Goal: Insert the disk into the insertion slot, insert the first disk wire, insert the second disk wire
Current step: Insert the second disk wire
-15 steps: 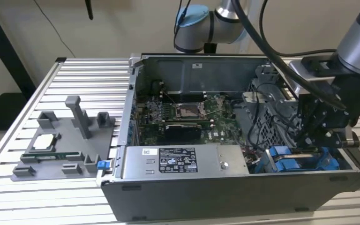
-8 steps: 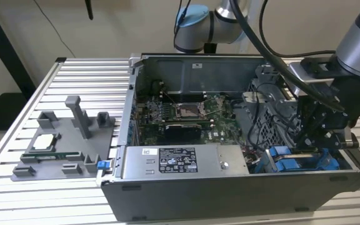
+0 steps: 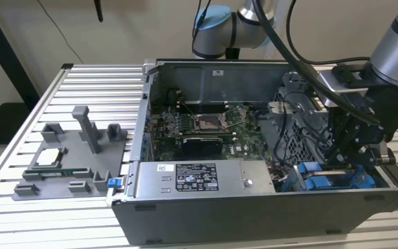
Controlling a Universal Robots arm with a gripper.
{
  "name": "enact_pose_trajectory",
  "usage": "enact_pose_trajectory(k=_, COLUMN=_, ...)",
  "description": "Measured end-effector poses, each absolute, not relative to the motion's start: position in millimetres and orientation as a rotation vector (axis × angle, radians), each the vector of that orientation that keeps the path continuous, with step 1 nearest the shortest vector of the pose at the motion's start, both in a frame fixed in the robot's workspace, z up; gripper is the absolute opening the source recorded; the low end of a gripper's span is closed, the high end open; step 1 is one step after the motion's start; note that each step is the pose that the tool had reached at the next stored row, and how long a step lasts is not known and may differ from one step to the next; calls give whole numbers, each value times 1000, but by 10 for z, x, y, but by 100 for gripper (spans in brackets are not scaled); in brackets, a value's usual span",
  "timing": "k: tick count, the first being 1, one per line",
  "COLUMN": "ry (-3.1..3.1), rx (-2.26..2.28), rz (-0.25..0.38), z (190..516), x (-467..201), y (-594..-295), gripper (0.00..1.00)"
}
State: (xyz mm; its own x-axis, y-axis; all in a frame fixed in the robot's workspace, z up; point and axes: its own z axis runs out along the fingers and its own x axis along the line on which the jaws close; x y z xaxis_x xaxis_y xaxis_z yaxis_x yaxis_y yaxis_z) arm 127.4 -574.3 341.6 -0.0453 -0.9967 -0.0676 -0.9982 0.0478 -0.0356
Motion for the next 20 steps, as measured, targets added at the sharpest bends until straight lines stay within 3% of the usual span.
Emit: enact_pose_trajectory(k=20, ry=2219, rx=-2118, rz=33, z=3431, x=1278, y=-5740, gripper=0)
